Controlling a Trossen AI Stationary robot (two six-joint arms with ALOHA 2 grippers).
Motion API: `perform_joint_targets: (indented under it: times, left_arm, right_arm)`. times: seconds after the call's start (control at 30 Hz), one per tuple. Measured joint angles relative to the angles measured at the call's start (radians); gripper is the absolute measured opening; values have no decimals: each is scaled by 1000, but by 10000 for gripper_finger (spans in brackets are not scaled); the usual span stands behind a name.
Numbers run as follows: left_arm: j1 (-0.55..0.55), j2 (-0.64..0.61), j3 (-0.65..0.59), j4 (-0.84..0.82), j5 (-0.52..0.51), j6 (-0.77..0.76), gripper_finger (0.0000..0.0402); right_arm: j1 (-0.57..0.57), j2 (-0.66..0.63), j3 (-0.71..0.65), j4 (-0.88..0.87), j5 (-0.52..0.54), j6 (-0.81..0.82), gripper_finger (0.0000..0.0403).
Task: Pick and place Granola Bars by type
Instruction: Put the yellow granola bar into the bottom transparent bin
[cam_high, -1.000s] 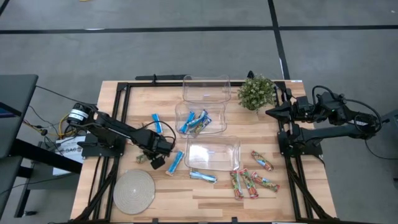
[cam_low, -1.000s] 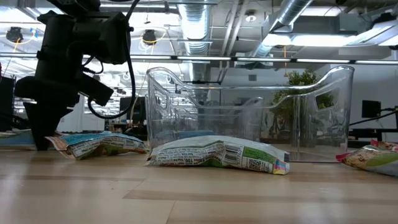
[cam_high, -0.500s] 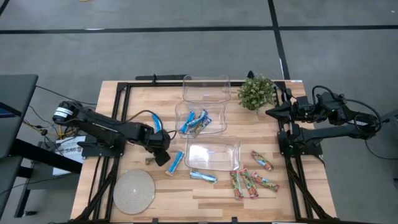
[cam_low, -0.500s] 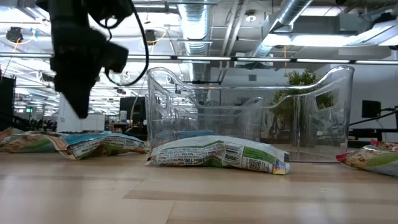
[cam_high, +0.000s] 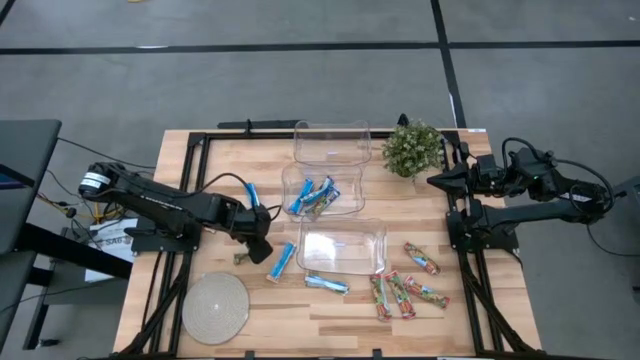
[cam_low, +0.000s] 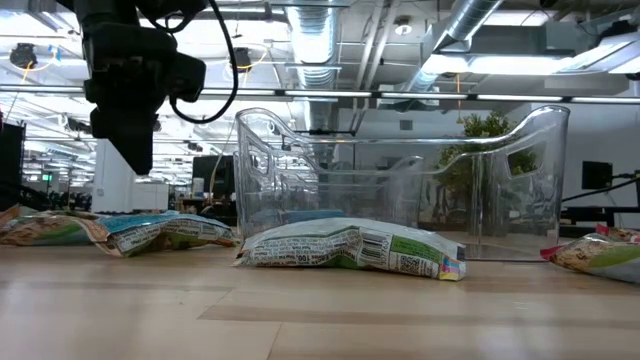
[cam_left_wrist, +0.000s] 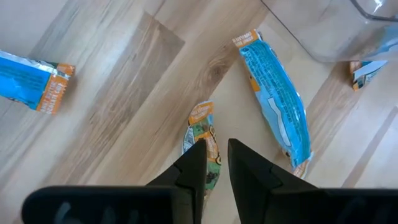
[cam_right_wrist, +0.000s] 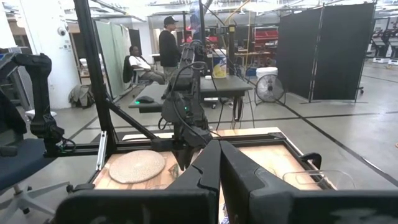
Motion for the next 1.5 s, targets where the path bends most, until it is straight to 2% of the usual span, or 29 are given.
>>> perform_joint_targets:
  times: [0.27,0.67,0.9,1.33,1.5]
  left_arm:
    - [-15,11,0,-44,-8,4,71]
    - [-78,111,1,-46,46,5,176]
    - [-93,180,1,-31,54,4,211]
    - [-92,310,6,26,34,53,213]
    - [-85,306,4,21,34,67,177]
  right_arm:
    - [0,0,0,0,0,0,0]
    - [0,0,0,0,0,0,0]
    - [0,0,0,0,0,0,0]
    - [0,0,0,0,0,0,0]
    - [0,0,0,0,0,0,0]
